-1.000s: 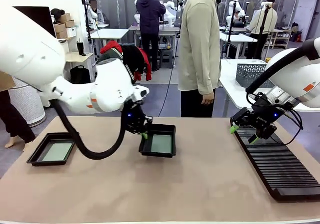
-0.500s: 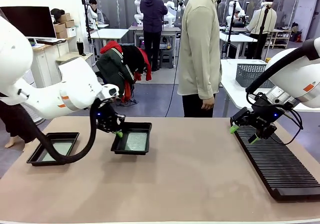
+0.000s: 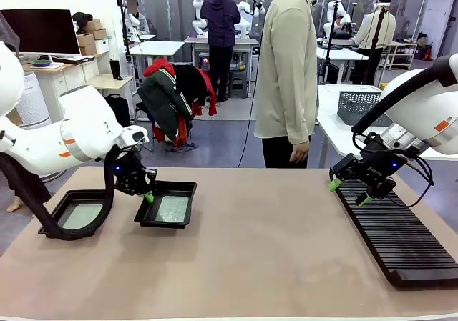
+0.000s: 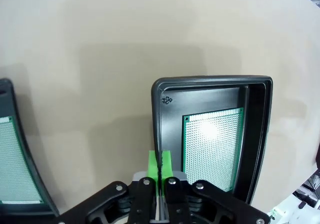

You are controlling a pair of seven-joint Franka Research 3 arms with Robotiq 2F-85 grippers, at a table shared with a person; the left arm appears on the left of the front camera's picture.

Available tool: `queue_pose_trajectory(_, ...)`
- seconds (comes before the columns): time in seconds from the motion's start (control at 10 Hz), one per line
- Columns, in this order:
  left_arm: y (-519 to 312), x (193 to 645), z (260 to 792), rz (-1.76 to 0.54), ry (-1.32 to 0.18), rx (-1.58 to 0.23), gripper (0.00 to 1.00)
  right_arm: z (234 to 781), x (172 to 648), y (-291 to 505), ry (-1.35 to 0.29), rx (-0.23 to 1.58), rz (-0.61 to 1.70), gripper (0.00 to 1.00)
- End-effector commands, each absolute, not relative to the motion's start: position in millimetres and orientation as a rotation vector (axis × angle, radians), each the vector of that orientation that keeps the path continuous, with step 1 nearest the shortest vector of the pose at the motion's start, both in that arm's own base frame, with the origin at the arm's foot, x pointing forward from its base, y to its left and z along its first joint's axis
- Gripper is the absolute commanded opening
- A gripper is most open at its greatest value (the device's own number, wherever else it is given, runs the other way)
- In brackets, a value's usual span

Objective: Inspect and transfer BCBs to ESD trays.
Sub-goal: Pick up the ESD tray and place it on the left side of the table.

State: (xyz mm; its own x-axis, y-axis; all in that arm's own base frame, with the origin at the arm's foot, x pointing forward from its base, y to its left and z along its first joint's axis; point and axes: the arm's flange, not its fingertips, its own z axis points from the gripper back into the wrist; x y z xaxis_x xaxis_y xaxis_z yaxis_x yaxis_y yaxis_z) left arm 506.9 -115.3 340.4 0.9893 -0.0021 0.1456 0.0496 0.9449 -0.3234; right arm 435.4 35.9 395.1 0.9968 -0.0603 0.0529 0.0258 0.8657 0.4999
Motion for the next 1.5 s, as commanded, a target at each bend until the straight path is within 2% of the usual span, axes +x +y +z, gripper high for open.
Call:
queue_pose_trajectory(0.0, -96.7, 490.8, 332.4, -0.018, -0.179, -0.351, 0.03, 396.0, 436.1, 37.5, -0.070, 0.504, -0.064, 1.00)
queue_pose_trajectory(0.6, -55.9, 480.3, 322.9, 0.002, -0.237, -0.346, 0.03, 396.0, 436.1, 37.5, -0.070, 0.504, -0.064, 1.00)
queue_pose_trajectory(1.4, -38.4, 488.9, 307.4, -0.002, -0.217, -0.315, 0.03, 396.0, 436.1, 37.5, -0.070, 0.504, -0.064, 1.00)
